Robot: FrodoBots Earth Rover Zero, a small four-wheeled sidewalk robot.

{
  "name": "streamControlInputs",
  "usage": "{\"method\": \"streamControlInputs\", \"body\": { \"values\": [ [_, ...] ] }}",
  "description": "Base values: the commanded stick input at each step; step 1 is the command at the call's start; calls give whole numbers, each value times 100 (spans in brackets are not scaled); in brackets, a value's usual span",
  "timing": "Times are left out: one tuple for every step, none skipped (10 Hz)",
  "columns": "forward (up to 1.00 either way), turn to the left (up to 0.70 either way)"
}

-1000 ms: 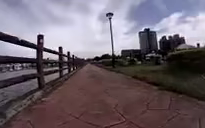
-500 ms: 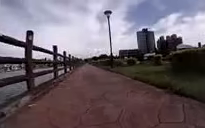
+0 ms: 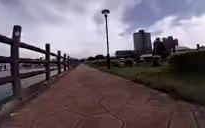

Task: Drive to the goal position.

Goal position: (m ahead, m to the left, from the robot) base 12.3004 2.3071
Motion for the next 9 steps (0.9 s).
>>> {"method": "streamControlInputs", "body": {
  "values": [
    [70, 11],
    [70, 11],
    [70, 11],
    [70, 11],
    [70, 11],
    [70, 11],
    [70, 11],
    [70, 11],
    [70, 11]
  ]
}}
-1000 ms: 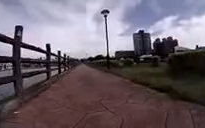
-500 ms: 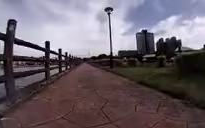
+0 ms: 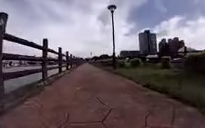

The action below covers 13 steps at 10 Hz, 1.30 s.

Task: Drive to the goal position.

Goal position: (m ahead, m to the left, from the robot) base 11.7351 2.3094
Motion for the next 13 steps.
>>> {"method": "streamControlInputs", "body": {
  "values": [
    [70, 11],
    [70, 11],
    [70, 11],
    [70, 11],
    [70, 11],
    [70, 11],
    [70, 11],
    [70, 11],
    [70, 11],
    [70, 11],
    [70, 11],
    [70, 15],
    [70, 28]
  ]
}}
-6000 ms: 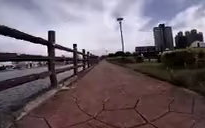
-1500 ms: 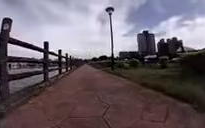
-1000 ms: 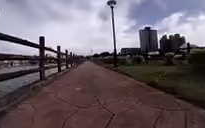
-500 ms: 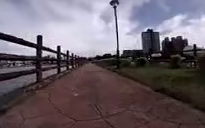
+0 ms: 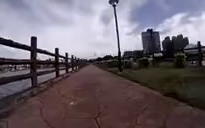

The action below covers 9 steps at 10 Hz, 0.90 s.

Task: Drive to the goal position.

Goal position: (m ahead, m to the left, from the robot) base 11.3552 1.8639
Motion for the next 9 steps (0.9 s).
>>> {"method": "streamControlInputs", "body": {
  "values": [
    [70, 46],
    [70, 40],
    [70, 20],
    [70, 11],
    [70, 11],
    [70, 11],
    [70, 11],
    [70, 11],
    [70, 11]
  ]
}}
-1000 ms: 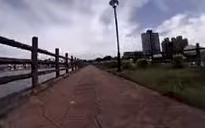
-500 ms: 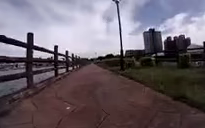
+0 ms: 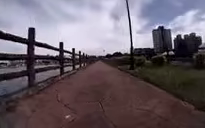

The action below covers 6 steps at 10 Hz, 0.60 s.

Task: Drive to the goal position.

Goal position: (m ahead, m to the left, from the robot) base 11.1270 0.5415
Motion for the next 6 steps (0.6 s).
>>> {"method": "streamControlInputs", "body": {
  "values": [
    [70, 11],
    [70, 11],
    [70, 11],
    [70, -24],
    [70, -24],
    [70, -24]
  ]
}}
